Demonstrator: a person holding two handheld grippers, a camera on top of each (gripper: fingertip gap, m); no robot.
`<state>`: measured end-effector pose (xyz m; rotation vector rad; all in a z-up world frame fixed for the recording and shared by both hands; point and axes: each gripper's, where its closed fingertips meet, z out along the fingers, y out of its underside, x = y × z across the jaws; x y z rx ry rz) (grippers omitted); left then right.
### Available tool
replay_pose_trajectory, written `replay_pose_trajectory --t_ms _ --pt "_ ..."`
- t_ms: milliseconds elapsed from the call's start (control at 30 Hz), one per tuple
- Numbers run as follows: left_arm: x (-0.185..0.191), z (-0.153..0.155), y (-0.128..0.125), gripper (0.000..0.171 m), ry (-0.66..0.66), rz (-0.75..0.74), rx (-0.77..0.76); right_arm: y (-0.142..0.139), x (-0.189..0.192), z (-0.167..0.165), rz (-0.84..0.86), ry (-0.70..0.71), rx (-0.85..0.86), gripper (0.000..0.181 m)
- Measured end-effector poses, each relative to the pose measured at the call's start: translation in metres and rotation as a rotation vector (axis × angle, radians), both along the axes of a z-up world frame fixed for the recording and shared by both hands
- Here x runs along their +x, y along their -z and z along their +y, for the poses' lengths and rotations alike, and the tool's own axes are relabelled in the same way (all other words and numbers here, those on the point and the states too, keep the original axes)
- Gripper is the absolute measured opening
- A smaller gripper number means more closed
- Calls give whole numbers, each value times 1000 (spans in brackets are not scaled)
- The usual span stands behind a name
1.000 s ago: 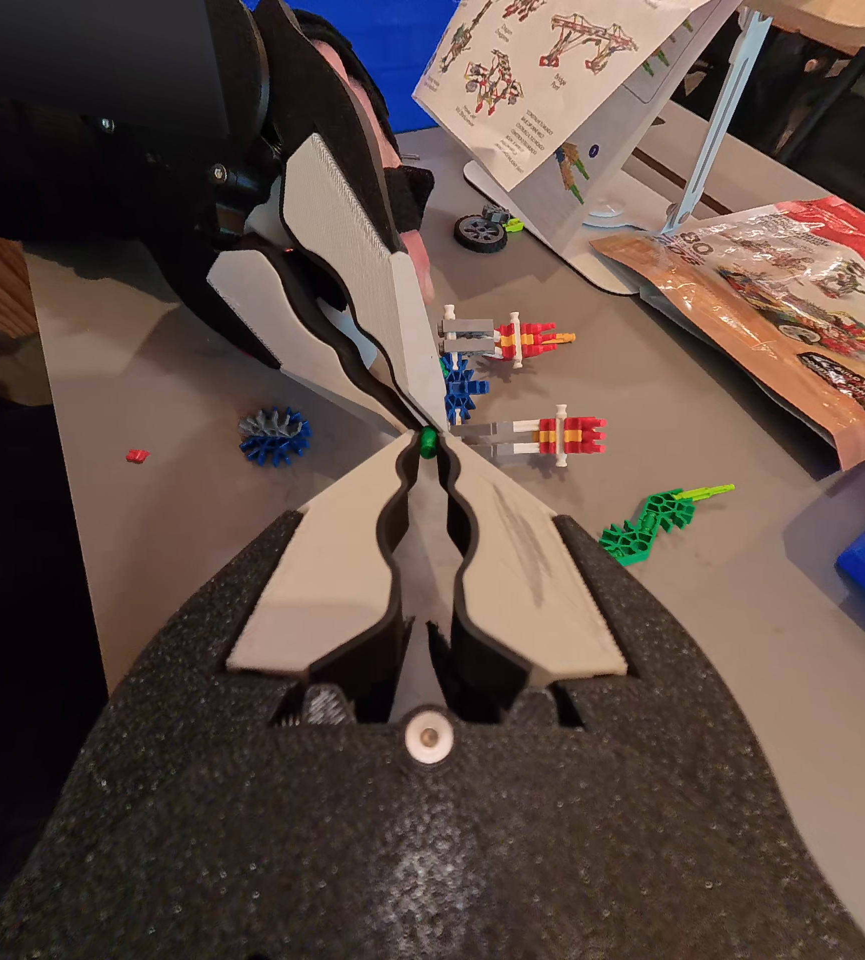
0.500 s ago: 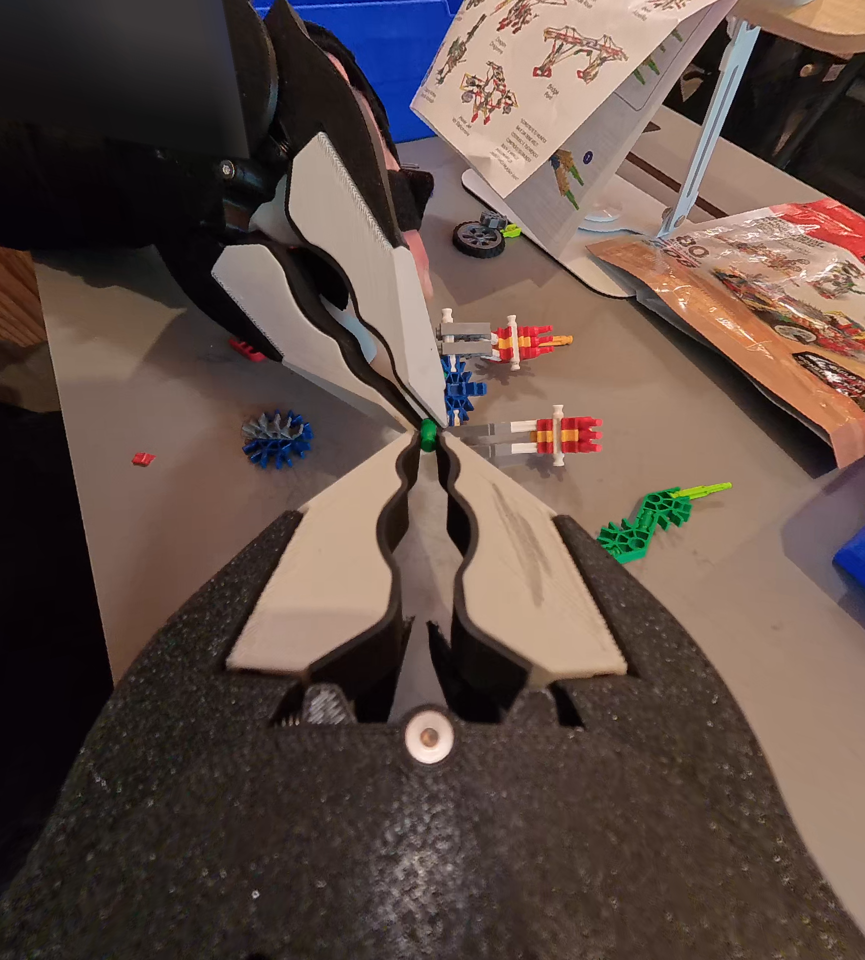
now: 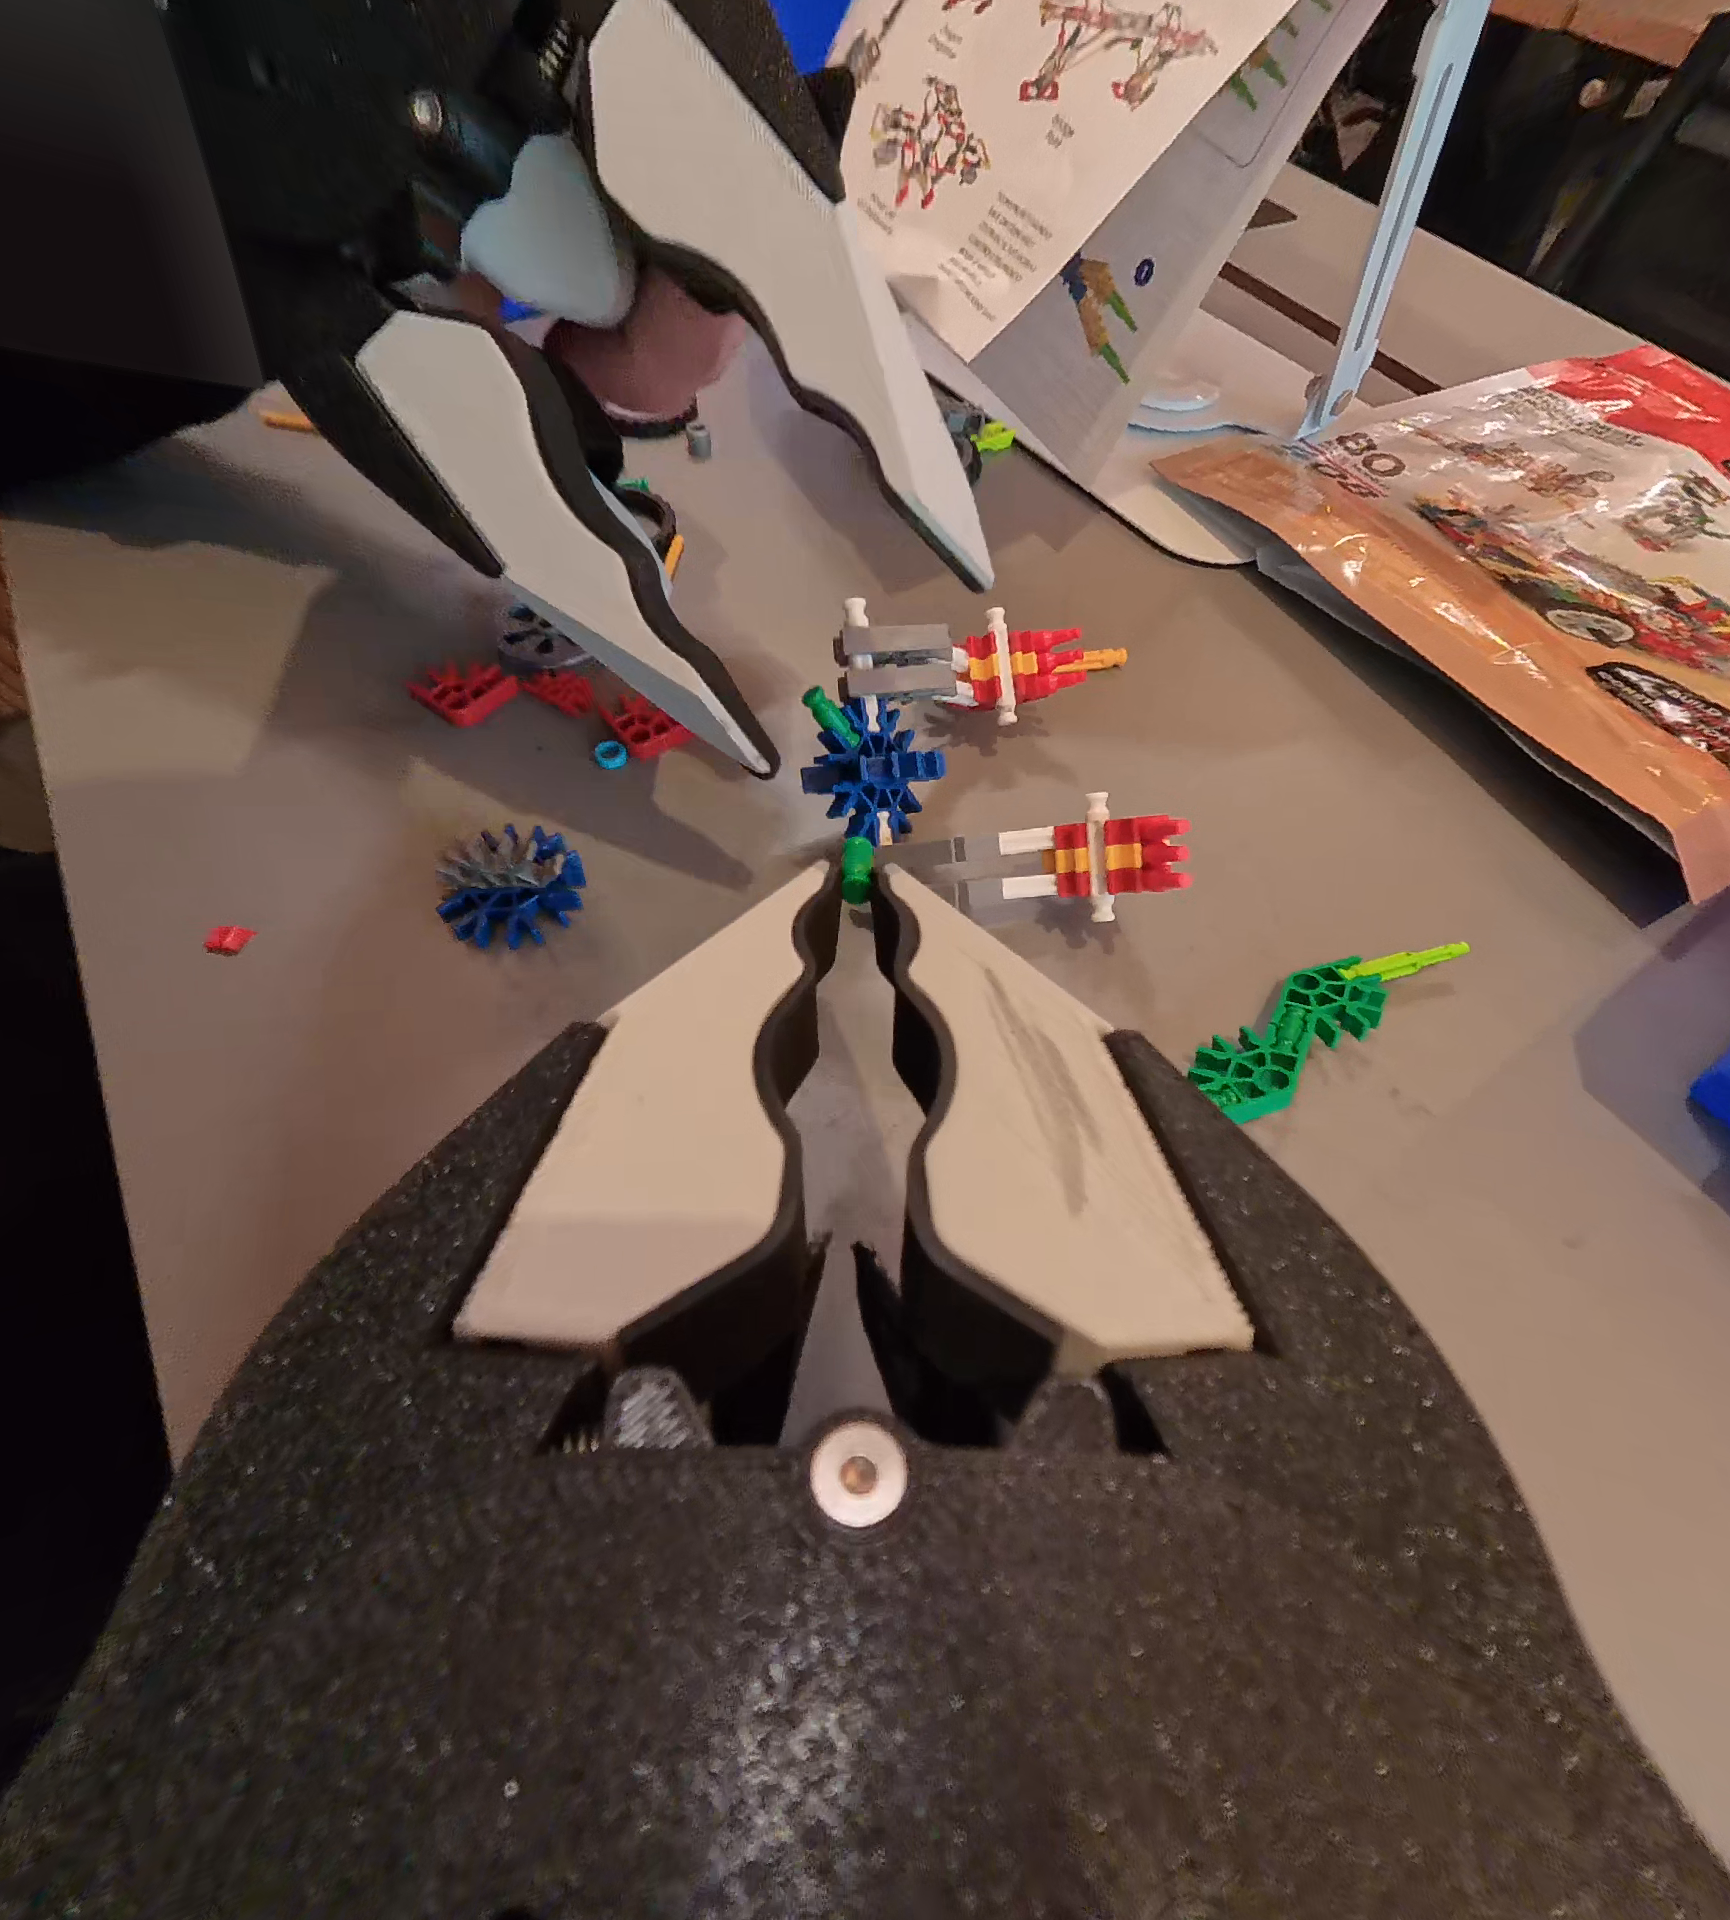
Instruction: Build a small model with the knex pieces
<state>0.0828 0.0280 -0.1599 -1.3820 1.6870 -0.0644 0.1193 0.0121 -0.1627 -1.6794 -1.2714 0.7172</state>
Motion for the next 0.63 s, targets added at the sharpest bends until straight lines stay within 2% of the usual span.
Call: replay_pose_trajectory --t_ms 133,300,467,633 --pt "-6 3 22 62 -21 74 -19 4 -7 3 -19 1 3 5" --pt "-8 4 30 42 -25 81 -41 13 -16 5 -61 -2 19 5" --pt "-6 8 36 41 -35 80 -30 19 -24 6 -74 -6 26 5" --pt "-5 10 42 33 -30 68 -22 22 -26 12 -84 16 40 5"
